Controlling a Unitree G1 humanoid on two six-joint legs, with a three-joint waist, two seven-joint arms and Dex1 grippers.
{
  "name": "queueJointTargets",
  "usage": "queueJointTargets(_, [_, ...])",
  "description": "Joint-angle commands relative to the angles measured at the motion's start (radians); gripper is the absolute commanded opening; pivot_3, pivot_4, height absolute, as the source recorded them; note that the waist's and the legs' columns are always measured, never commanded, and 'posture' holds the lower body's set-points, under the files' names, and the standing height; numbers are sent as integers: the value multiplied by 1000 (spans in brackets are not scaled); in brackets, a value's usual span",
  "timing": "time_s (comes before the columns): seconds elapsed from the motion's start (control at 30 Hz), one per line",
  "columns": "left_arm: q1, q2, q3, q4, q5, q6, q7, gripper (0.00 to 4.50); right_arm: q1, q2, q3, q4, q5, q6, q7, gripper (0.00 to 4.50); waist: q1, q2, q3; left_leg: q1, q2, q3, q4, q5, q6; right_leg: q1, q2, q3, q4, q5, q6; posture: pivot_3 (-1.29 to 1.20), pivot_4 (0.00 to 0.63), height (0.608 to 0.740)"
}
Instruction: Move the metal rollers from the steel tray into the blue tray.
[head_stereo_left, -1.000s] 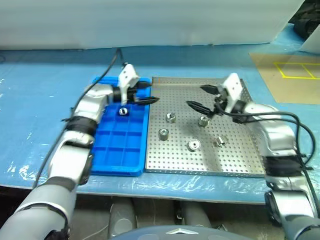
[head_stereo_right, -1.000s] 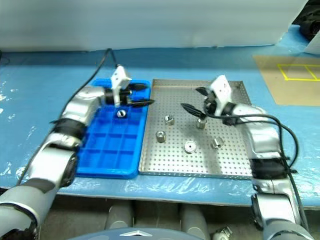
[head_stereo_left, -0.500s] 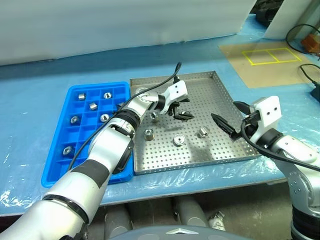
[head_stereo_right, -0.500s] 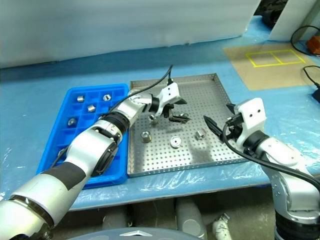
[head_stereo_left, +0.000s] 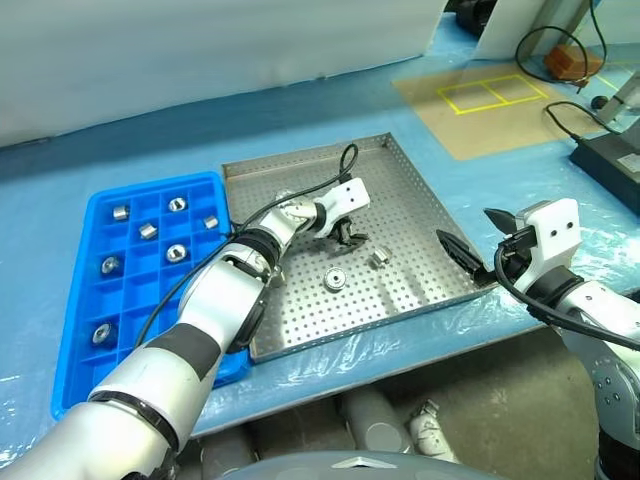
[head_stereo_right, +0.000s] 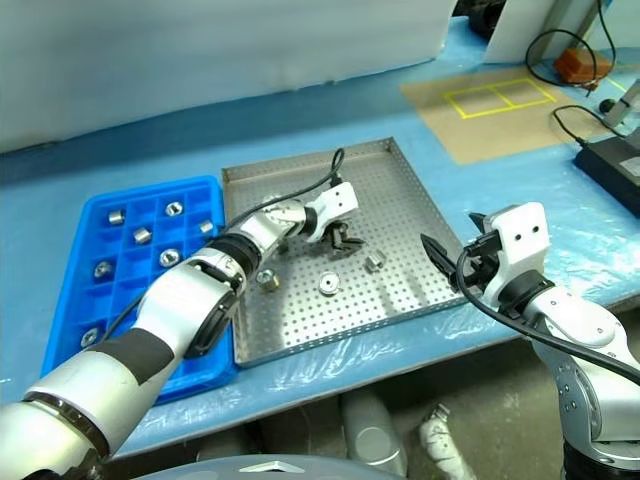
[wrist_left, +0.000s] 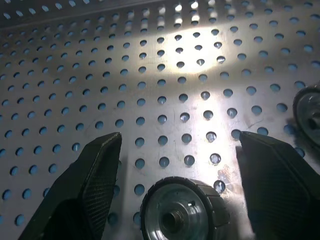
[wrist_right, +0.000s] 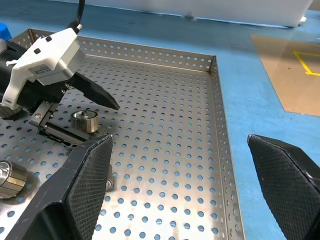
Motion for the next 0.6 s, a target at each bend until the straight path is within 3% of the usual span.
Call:
queueJointTargets(0.03, [-12,19,12,-12,14,7,17,4018,1,-13,-26,-37,10,-13,-13,4438,-2,0,0,0,0,0,0,0,0,0,0,0,0,0,0,-841,150,740])
queueJointTargets(0.47, [5,37,27,-10,21,36,-11,4018,-9,-19,0,-19,-3,-27,-25,4438,-28,0,0,2,-12,0,2,-6,5,7,-14,-2,-3,-1,1,-831,150,740])
queueJointTargets(0.6, [13,39,13,-9,36,44,-31,2744,-5,-17,0,-19,-3,-27,-28,4438,-29,0,0,2,-12,0,2,-6,5,7,-14,-2,-3,-1,2,-832,150,740])
